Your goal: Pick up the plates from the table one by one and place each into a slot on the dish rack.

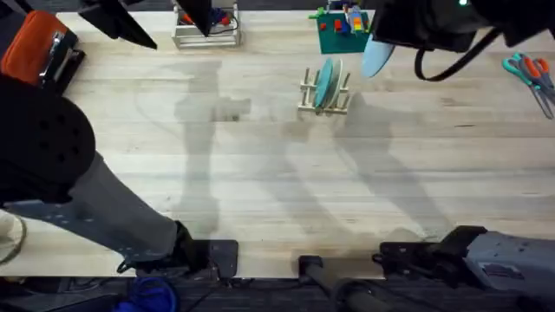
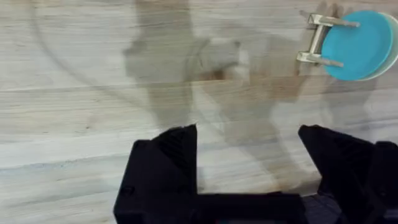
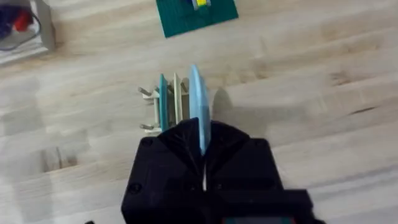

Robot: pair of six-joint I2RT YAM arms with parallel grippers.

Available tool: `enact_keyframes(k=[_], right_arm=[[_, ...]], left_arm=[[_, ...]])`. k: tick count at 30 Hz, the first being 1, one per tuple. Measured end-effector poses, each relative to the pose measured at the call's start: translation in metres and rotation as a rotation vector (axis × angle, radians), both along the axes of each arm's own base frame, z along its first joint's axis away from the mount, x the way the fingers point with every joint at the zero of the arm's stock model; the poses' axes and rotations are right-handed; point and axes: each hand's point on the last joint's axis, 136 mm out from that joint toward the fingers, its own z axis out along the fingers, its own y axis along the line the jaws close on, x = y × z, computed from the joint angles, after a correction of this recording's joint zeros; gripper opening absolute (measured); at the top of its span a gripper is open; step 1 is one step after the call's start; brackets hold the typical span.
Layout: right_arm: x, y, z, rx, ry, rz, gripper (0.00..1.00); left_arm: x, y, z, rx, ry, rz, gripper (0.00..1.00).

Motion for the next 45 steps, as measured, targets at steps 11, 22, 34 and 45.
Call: enact_keyframes(k=[11,22,34,45], right_arm=[[0.003,0.003,-0.01,0.003,0.028,-0.022,0.031],[0.012,0.001,-0.026,-0.033,0.066,-0.039,0.031],[0.025,0.001,-0.068,-0.116,0.179,-0.054,0.032],[0.039,0.006,-0.072,-0.091,0.158,-0.052,0.032]], left_arm=[[0.0,0.0,0.0,0.0,0.0,0.0,0.993],[0.0,0.0,0.0,0.0,0.0,0.0,0.993],[0.0,0.0,0.0,0.0,0.0,0.0,0.993],[0.0,0.0,0.0,0.0,0.0,0.0,0.995]])
